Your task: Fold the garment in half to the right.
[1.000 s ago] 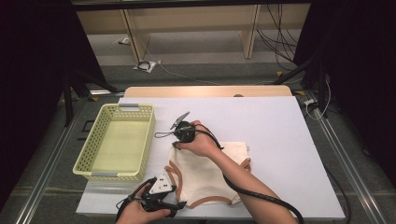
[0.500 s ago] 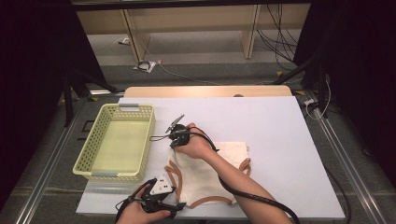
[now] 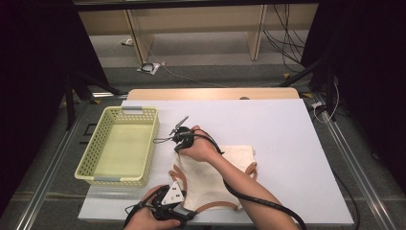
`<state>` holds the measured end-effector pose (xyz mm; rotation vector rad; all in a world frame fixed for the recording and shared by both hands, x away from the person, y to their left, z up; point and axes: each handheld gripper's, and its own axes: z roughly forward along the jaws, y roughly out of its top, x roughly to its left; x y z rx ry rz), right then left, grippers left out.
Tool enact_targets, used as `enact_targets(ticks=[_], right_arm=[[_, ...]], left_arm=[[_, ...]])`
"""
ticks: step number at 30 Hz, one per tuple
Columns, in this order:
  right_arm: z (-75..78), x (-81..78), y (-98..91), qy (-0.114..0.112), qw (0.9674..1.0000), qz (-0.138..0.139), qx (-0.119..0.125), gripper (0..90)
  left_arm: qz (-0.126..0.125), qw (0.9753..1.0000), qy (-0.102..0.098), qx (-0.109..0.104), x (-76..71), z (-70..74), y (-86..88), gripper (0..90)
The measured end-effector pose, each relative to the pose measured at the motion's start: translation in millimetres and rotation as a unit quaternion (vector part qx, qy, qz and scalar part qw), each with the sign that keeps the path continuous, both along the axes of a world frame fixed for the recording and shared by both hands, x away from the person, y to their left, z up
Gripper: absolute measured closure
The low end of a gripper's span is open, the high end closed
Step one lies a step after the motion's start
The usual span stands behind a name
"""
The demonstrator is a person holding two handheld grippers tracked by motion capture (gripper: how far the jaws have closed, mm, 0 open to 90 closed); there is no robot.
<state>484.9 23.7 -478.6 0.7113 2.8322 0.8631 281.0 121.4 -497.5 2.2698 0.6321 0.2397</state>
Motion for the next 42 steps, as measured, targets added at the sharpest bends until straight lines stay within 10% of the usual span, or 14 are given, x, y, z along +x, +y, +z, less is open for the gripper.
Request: enact_targets(ticks=[28,42], right_arm=[[0.5,1.4,0.1,0.008,1.0,-0.003,0.0,87.8],[0.9,1.4,0.7,0.008,1.0,-0.003,-0.003,88.4]], left_arm=[[0.01,0.9999,-0.002,0.005,7.0,3.2,4.9,76.4],[0.003,1.0,-0.004,0.005,7.9,3.9,5.7,85.5]])
